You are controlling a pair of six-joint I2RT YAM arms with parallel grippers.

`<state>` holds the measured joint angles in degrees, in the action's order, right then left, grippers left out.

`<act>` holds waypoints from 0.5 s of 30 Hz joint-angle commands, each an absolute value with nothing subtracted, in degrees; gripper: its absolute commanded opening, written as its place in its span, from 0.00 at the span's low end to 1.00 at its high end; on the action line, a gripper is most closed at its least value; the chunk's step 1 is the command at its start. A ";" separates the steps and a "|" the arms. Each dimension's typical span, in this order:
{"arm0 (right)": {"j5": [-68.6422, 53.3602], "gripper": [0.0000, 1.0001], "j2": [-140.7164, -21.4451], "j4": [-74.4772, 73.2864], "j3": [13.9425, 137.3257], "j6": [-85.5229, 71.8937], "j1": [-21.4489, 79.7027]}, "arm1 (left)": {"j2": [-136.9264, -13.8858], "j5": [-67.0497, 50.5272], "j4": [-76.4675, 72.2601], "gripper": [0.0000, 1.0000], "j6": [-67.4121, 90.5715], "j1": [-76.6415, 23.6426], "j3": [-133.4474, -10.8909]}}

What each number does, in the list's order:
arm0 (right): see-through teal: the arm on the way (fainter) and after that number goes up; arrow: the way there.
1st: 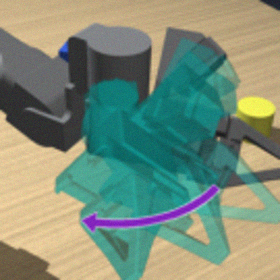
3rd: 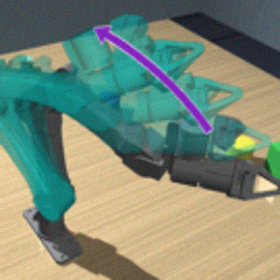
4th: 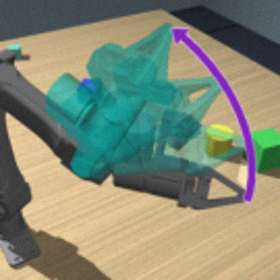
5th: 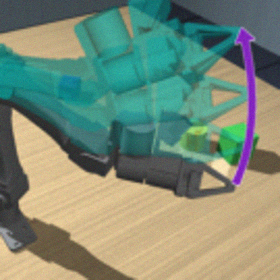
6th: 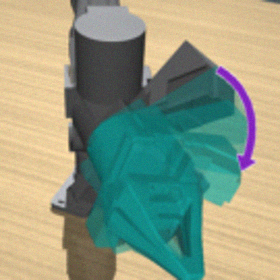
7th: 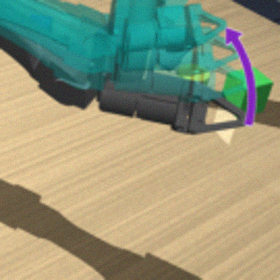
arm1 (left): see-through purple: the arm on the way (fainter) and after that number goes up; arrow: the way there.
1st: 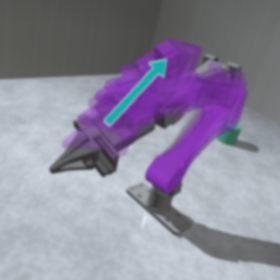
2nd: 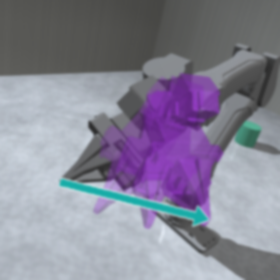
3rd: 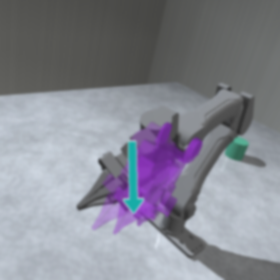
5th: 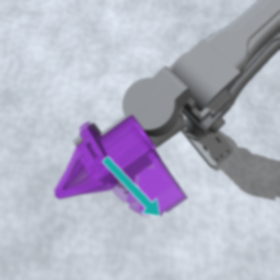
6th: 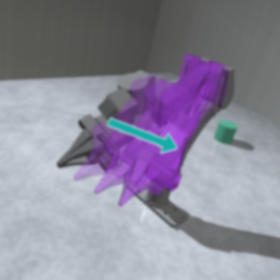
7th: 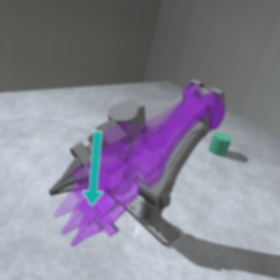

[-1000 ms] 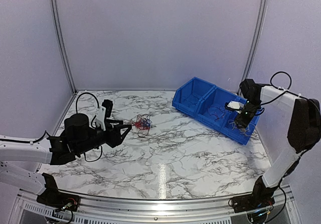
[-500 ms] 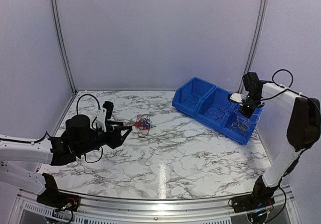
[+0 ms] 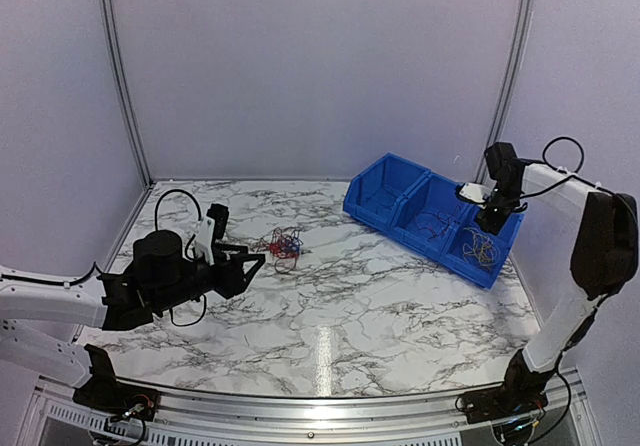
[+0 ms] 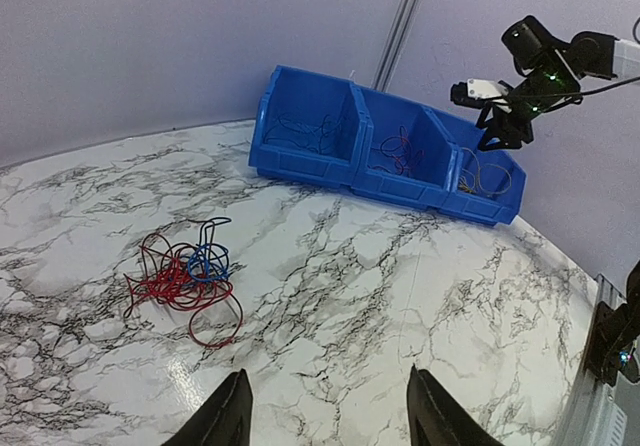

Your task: Untangle the cables

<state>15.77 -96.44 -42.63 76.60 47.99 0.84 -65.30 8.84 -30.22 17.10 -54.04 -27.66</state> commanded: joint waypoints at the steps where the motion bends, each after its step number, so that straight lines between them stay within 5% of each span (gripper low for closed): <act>1: 13.54 0.60 -87.96 -47.59 80.66 46.37 1.02 | -67.16 10.69 -32.24 0.55 16.53 -54.32 -28.55; 6: 5.66 0.65 -83.60 -50.74 80.60 43.20 3.96 | -74.38 14.89 -28.04 0.56 17.61 -53.83 -33.95; 11: -24.42 0.64 -82.53 -48.59 78.86 40.72 8.73 | -84.15 13.45 -21.00 0.52 22.33 -50.31 -43.54; 15: -34.14 0.61 -85.80 -39.32 77.55 37.75 15.53 | -89.76 9.82 -20.13 0.53 22.40 -46.76 -48.84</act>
